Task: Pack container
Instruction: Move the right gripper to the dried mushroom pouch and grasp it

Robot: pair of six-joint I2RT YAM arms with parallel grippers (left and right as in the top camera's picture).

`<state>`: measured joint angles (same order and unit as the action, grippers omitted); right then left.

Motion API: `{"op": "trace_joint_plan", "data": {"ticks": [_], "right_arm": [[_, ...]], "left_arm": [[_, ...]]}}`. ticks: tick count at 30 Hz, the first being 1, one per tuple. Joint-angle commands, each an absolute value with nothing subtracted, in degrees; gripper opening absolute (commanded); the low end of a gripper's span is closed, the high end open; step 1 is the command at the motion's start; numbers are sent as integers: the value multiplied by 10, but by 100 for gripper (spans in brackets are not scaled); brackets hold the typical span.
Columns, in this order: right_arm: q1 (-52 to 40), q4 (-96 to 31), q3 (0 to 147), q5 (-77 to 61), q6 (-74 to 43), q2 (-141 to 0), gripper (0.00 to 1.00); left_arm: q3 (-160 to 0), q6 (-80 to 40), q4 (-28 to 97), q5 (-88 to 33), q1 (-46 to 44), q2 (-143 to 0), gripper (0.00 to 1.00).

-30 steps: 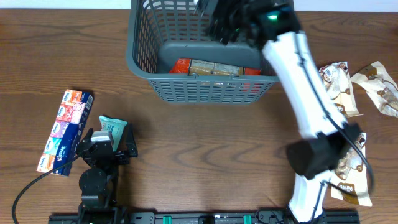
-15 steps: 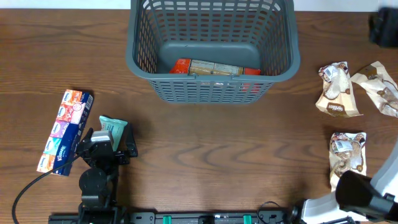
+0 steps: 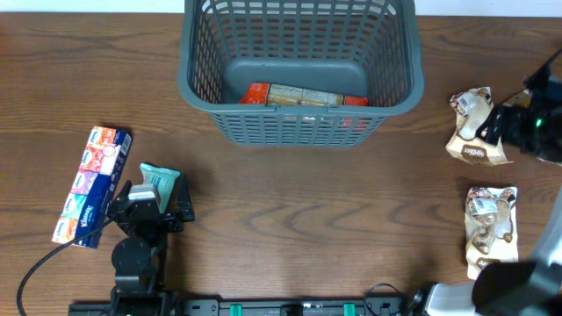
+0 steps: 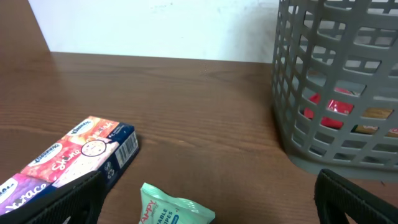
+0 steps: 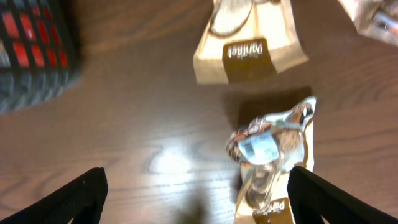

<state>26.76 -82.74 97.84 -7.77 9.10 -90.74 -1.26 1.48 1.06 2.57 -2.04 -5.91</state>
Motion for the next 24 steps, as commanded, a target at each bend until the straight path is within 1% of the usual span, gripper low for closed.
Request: {"op": "trace_joint_plan", "data": {"ticks": [1, 4, 7, 10, 13, 17, 18, 24], "right_arm": [[275, -809, 903, -76, 97, -790, 87], [286, -787, 837, -65, 97, -734, 89], [302, -777, 773, -39, 100, -700, 93], [322, -760, 714, -16, 99, -694, 93], [348, -707, 655, -15, 102, -694, 95], [369, -631, 603, -27, 147, -695, 94], [370, -616, 594, -36, 178, -697, 94], [372, -538, 580, -53, 284, -738, 95]], "left_arm": [[-3, 14, 21, 35, -23, -60, 99], [-3, 14, 21, 35, -23, -60, 99], [-3, 14, 21, 35, -23, -60, 99], [-3, 14, 21, 35, -23, -60, 99], [-3, 14, 21, 35, -23, -60, 99], [-3, 14, 21, 35, -23, -60, 99], [-3, 14, 21, 35, -23, -60, 99], [-3, 14, 21, 35, -23, -60, 99]]}}
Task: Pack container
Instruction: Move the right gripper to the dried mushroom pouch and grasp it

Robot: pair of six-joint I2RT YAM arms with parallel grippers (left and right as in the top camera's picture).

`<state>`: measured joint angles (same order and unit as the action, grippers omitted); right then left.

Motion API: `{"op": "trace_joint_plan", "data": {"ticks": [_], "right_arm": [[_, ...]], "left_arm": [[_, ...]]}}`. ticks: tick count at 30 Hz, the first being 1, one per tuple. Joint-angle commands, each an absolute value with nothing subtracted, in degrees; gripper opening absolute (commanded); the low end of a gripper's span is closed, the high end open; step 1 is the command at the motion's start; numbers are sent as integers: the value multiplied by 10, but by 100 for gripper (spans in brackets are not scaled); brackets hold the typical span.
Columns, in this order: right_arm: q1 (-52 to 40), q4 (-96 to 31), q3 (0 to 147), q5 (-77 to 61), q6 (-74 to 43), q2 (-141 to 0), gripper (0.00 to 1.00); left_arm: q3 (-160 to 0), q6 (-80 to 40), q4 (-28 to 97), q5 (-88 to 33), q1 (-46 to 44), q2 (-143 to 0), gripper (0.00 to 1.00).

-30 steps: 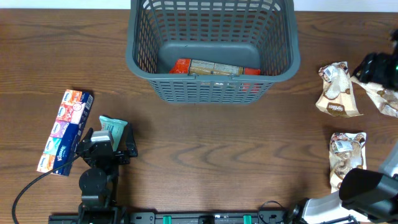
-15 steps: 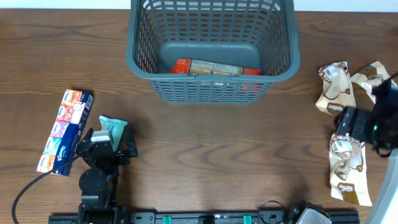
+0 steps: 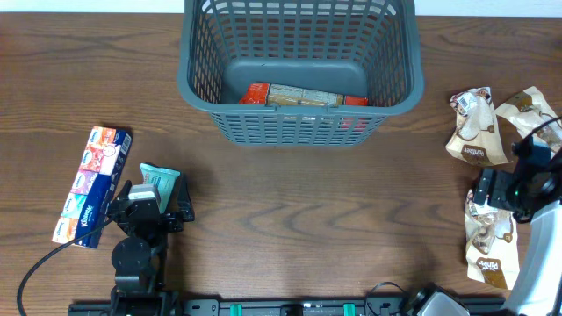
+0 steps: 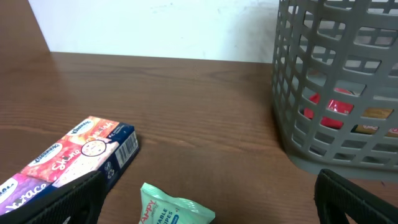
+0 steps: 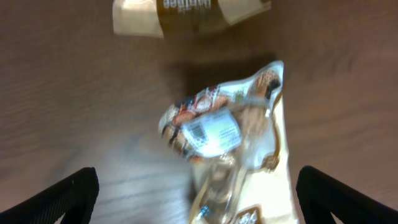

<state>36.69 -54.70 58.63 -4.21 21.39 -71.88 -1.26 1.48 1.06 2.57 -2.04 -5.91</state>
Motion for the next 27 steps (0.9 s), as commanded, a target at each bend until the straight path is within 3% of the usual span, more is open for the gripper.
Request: {"op": "trace_joint_plan", "data": {"ticks": [1, 9, 27], "right_arm": [[374, -532, 580, -53, 298, -752, 94], [384, -510, 579, -54, 303, -813, 87], [428, -374, 455, -84, 322, -804, 94]], "left_arm": [[-3, 14, 21, 35, -23, -60, 99], [-3, 14, 21, 36, -23, -60, 99], [-3, 14, 21, 38, -23, -60, 99]]}}
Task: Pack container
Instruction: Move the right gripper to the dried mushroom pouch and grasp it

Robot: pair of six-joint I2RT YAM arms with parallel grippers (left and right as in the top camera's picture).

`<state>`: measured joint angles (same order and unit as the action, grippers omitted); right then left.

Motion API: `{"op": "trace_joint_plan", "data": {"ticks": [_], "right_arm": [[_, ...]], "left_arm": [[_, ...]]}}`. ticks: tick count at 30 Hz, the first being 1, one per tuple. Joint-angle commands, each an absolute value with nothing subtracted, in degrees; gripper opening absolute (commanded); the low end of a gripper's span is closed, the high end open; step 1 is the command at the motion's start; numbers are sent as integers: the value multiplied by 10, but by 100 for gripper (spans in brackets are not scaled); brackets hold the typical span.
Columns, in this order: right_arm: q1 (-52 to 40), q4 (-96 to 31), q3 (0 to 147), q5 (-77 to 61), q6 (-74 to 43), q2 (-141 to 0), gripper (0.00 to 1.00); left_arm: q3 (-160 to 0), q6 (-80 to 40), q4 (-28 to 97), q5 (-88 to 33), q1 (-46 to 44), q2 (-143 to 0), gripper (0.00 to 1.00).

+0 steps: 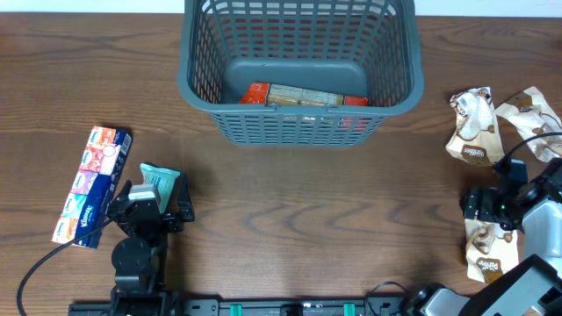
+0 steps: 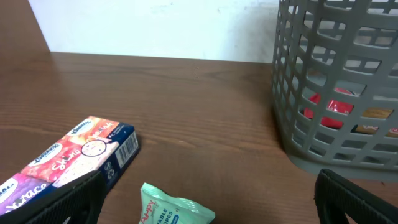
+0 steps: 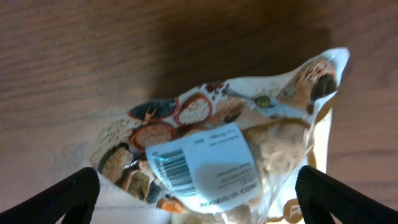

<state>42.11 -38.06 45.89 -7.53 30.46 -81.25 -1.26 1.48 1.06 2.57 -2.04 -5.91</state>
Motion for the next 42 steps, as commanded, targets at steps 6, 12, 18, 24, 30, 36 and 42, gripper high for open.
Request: {"op": "trace_joint_plan", "data": {"ticks": [6, 12, 18, 24, 30, 36, 42], "right_arm": [[449, -349, 422, -84, 344, -808, 95], [452, -320, 401, -84, 344, -808, 95], [456, -289, 379, -75, 344, -817, 94], [456, -257, 367, -75, 344, -833, 92], [456, -233, 367, -81, 344, -865, 80], [455, -217, 367, -97, 344, -874, 67], [455, -210, 367, -100, 344, -874, 42]], "left_arm": [[-3, 14, 21, 37, -23, -60, 99], [-3, 14, 21, 37, -23, -60, 99], [-3, 14, 21, 37, -23, -60, 99], [-3, 14, 21, 37, -23, -60, 99], [-3, 14, 21, 37, -23, -60, 99], [-3, 14, 21, 37, -23, -60, 99], [-3, 14, 21, 37, -23, -60, 99]]}}
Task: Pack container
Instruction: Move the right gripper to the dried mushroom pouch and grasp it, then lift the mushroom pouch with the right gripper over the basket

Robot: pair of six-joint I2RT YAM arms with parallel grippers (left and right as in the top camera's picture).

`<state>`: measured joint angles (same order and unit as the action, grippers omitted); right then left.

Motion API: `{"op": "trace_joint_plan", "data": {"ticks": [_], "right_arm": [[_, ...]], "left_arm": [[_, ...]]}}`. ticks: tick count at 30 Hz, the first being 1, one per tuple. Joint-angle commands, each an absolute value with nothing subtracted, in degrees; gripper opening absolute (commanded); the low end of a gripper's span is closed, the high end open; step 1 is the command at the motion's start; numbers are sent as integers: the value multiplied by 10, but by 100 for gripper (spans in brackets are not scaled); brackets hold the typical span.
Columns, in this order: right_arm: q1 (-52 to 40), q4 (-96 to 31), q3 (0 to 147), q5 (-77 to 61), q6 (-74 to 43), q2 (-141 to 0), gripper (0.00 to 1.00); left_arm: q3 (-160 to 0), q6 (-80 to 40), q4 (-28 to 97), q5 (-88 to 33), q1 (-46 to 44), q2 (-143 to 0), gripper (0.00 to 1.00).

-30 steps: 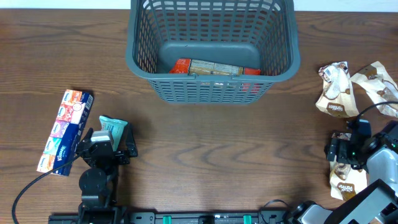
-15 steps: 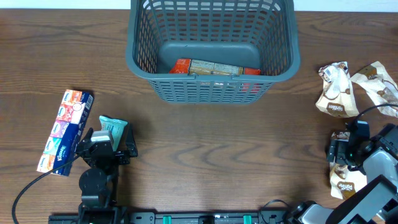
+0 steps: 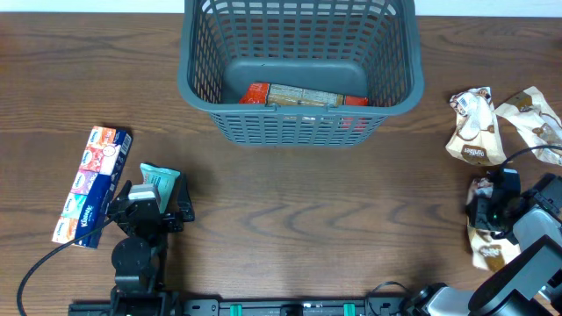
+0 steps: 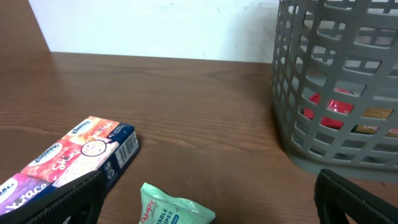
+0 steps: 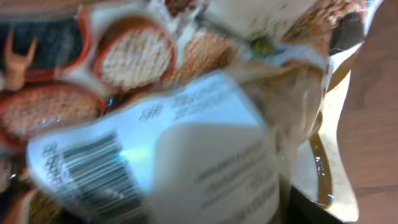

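A grey mesh basket [image 3: 299,118] stands at the back centre and holds red and tan packs [image 3: 303,95]; it also shows on the right as the basket [image 4: 336,81]. My right gripper [image 3: 489,211] is pressed down over a beige snack bag [image 3: 486,250]. The bag [image 5: 186,112] fills the right wrist view, and one dark finger [image 5: 336,211] shows beside it, still wide apart. My left gripper [image 3: 154,200] rests open at the front left, behind a mint wipes pack [image 4: 174,208].
A colourful tissue box [image 3: 92,184] lies left of the wipes pack [image 3: 160,180]. Two more snack bags [image 3: 474,127] [image 3: 531,114] lie at the right edge, behind the right gripper. A black cable [image 3: 44,259] trails from the left arm.
My right gripper has come closer to the snack bag, which now fills its view and is blurred. The left arm and the other objects have not moved.
My right gripper was first beside the two far snack bags. It then stood over the nearer bag, and afterwards lower with the bag between its open fingers. Now it is right down on that bag. The left arm stayed still throughout.
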<state>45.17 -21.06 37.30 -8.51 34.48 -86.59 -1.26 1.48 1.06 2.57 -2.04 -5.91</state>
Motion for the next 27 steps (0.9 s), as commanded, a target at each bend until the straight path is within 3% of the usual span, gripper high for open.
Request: {"op": "trace_joint_plan", "data": {"ticks": [1, 8, 13, 27], "right_arm": [[455, -208, 367, -107, 343, -874, 33], [454, -203, 368, -123, 328, -873, 10], [454, -199, 369, -138, 296, -866, 1], [454, -201, 391, -140, 213, -777, 1]], "left_arm": [[-3, 14, 21, 37, -23, -60, 99], [-3, 14, 21, 37, -23, -60, 99], [-3, 14, 21, 37, -23, -60, 99], [-3, 14, 21, 37, -23, -60, 99]]}}
